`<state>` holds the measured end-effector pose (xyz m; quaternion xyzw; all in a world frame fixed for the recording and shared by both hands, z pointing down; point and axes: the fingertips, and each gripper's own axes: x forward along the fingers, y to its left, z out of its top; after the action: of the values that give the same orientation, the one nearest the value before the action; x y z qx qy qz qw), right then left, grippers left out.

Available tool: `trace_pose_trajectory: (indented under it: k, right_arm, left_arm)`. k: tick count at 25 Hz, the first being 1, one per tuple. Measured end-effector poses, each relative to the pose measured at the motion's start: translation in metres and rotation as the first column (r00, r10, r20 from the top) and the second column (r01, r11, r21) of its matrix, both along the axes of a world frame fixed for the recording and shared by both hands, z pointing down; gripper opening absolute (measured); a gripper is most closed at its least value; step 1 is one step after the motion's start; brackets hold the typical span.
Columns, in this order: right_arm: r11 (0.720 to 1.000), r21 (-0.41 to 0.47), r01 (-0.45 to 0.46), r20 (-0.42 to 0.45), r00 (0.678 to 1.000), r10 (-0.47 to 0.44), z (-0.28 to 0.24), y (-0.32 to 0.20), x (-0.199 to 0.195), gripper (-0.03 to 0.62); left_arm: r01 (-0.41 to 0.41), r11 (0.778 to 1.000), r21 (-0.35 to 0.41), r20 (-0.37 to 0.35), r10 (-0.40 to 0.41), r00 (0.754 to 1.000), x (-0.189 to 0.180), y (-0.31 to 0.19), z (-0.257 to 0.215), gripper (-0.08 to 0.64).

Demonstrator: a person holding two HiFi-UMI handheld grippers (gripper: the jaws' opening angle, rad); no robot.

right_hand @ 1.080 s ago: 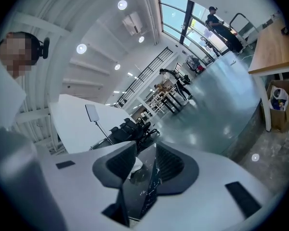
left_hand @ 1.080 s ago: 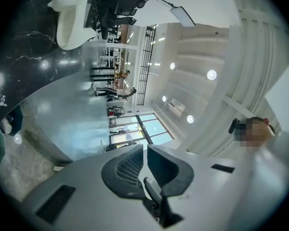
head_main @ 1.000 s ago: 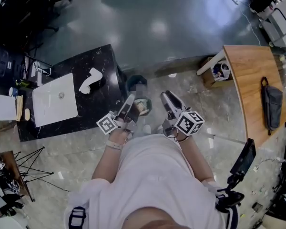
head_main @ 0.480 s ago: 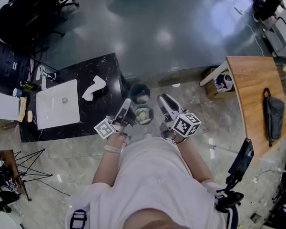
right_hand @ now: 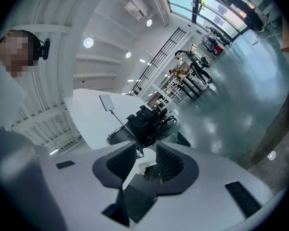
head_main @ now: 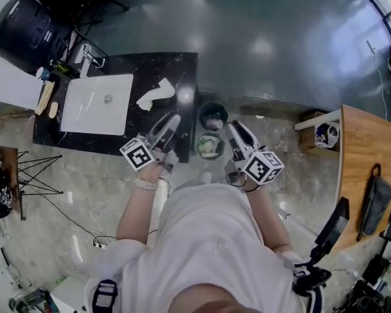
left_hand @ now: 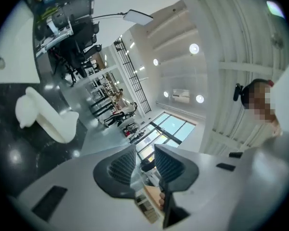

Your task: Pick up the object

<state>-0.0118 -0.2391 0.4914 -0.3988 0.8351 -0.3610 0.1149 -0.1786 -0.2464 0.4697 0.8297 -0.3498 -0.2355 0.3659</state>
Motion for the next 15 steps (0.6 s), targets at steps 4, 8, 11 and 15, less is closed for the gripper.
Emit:
trace_pose_trajectory:
  k: [4, 8, 11, 15]
  right_arm:
    - [0.997, -0.007, 0.071, -0.003, 0.997, -0.071, 0.004, -0.007, -0.023, 0.140]
    - [0.991, -0.025, 0.132, -0.005, 0.991, -0.132, 0.008, -0.007, -0.040, 0.140]
    - [0.985, -0.040, 0.170, -0.004, 0.985, -0.171, 0.014, -0.004, -0.050, 0.140]
    - [0.976, -0.060, 0.211, 0.000, 0.977, -0.211, 0.021, 0.000, -0.065, 0.140]
  left_arm:
    - [0.049, 0.998, 0.033, 0.193, -0.054, 0.980, -0.028, -0.015, 0.008, 0.144]
    - [0.091, 0.992, 0.086, 0.382, -0.117, 0.917, -0.055, -0.026, 0.019, 0.182]
    - [0.110, 0.991, 0.082, 0.500, -0.137, 0.855, -0.075, -0.035, 0.031, 0.199]
    - [0.096, 0.993, 0.068, 0.695, -0.116, 0.709, -0.096, -0.049, 0.054, 0.239]
